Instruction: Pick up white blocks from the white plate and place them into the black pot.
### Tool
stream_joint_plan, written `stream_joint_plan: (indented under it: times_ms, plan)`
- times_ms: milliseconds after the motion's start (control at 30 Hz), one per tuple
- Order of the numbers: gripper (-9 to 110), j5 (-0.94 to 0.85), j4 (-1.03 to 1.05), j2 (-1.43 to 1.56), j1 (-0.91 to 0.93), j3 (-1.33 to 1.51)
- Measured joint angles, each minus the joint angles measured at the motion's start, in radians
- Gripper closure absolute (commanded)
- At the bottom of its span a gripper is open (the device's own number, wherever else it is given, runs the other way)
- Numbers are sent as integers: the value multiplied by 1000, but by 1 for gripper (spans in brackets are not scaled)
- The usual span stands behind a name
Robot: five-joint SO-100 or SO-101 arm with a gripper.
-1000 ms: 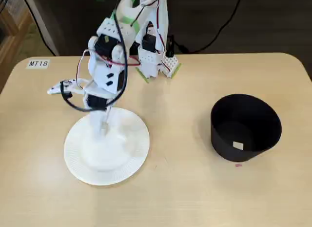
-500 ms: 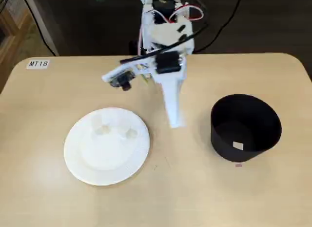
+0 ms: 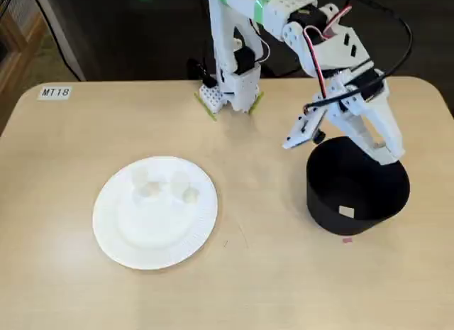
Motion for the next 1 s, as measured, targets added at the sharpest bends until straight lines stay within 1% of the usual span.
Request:
stream_joint_plan:
  times_ms: [167, 333, 367, 500, 633, 667, 733, 767, 867, 1000]
  plan:
    - [104, -37, -3, -29, 2, 28]
    - [81, -49, -12, -37, 2, 28]
    - [78, -54, -12, -37, 2, 28]
    - [76, -74, -12, -37, 2, 28]
    - [79, -80, -11, -37, 2, 28]
    - [83, -80, -5, -37, 2, 28]
    - [100, -80, 6, -37, 3, 28]
    - [104, -77, 14, -35, 9, 28]
    - [104, -67, 103, -26, 58, 0]
    - [104, -87, 393, -25, 227, -166]
